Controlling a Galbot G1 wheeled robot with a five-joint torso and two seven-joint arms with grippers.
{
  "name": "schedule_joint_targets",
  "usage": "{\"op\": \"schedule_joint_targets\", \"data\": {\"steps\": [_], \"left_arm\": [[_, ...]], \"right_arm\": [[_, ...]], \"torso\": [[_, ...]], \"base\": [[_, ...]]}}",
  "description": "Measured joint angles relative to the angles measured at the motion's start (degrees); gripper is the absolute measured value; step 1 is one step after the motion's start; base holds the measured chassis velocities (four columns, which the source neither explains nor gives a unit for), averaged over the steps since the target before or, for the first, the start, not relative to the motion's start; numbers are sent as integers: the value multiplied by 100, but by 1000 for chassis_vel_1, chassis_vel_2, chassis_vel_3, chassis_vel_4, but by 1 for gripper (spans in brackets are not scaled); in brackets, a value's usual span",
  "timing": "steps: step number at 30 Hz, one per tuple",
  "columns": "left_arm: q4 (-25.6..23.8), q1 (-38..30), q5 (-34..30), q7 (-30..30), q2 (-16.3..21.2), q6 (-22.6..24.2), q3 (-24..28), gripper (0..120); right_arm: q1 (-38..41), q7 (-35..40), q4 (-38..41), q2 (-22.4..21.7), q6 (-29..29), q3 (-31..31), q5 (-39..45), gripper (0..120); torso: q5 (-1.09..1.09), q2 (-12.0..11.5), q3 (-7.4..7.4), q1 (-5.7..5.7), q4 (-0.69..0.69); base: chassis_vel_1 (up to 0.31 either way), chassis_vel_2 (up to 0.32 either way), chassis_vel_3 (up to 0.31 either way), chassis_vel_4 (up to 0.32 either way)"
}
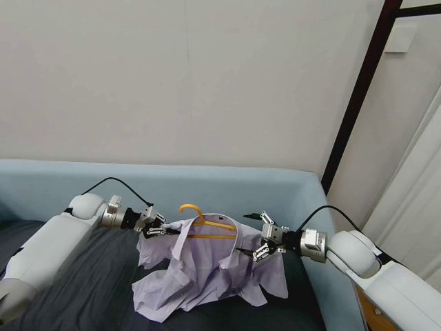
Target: Pick up the clothes from the sofa and hang them on the clothes hanger.
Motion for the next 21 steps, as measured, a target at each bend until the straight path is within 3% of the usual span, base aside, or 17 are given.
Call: {"op": "schedule_joint_targets", "data": {"steps": [13, 21], "left_arm": [[-173, 70, 32, -30, 42, -138, -30, 1], [-436, 233, 102, -62, 51, -172, -80, 1]], "right_arm": [[169, -582, -254, 102, 2, 121, -609, 100], [361, -661, -509, 423, 11, -140, -687, 100]], "torso": [[0, 0, -1, 0, 0], [0, 0, -1, 0, 2]], "base": [[0, 0, 0, 0], [0, 0, 0, 0]]}}
